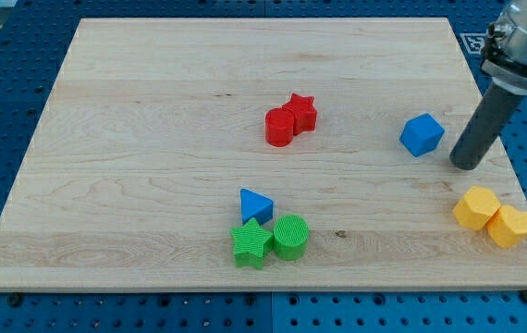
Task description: Move blue cube towards bottom center
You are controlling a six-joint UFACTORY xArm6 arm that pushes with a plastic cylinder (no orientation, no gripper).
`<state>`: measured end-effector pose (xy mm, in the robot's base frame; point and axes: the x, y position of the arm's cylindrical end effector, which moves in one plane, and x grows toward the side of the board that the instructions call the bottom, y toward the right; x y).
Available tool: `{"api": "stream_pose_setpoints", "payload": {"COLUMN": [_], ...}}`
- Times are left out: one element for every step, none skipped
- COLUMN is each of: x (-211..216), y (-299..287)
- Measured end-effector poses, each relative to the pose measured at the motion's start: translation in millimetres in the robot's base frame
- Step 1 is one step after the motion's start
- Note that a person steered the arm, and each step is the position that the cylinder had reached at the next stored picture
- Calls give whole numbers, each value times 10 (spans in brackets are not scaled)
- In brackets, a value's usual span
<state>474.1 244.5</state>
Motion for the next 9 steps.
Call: {"api": "stream_pose_setpoints", "payload": {"x": [-156,-533,-330,-111,-118,-386,-689,-689,-689], "y": [134,99,-110,-221,-220,-47,-5,-5,-5]}}
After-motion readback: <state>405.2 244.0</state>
